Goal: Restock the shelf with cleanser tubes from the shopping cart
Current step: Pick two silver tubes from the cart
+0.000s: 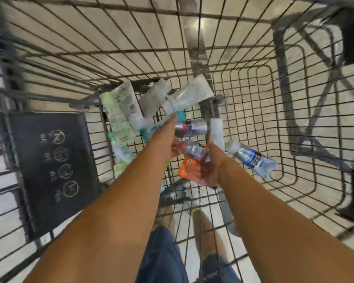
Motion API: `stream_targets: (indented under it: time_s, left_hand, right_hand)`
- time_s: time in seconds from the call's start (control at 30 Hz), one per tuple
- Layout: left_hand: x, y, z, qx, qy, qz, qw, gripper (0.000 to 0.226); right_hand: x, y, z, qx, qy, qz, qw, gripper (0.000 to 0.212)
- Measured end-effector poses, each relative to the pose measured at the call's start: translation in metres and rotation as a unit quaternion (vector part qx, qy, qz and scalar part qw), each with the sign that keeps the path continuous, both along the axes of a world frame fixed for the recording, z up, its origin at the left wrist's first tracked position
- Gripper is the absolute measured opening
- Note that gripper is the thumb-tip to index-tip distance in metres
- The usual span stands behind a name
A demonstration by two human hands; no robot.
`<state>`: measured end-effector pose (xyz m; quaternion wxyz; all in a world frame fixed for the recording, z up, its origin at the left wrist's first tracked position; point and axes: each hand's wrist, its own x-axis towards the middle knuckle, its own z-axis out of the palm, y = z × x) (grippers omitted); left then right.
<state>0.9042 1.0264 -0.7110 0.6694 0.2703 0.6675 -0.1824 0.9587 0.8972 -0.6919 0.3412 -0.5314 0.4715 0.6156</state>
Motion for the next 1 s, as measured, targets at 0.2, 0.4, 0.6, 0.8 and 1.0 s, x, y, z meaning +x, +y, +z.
stream_targets:
  time_s: [0.2, 0.4, 0.6, 0.8, 1.0]
  left_hand:
    - [0.011, 0.005, -0.025, 0.0, 0.061, -0.013, 0.998, 0.053]
    - [0.003, 0.002, -0.027, -0.023, 0.014, 0.047, 0.999, 0.029]
    - [-0.041, -0.02, -0.02, -0.017, 0.0, 0.124, 0.992, 0.027]
    - [-0.067, -0.014, 0.02, 0.107, -0.057, 0.107, 0.987, 0.032]
    - [-0.08, 0.023, 0.106, 0.121, -0.151, 0.112, 0.975, 0.021]
  right_hand:
    - [0.005, 0.013, -0.019, -0.056, 0.017, -0.019, 0.998, 0.081]
    - [-0.009, 0.003, -0.021, -0.062, -0.027, -0.049, 0.997, 0.04]
    - [-0.026, -0.012, -0.006, 0.003, -0.102, -0.078, 0.992, 0.015]
    - [-0.008, -0.044, 0.045, 0.08, -0.209, 0.017, 0.974, 0.014]
    - [0.026, -0.022, 0.137, 0.199, -0.289, 0.098, 0.931, 0.016]
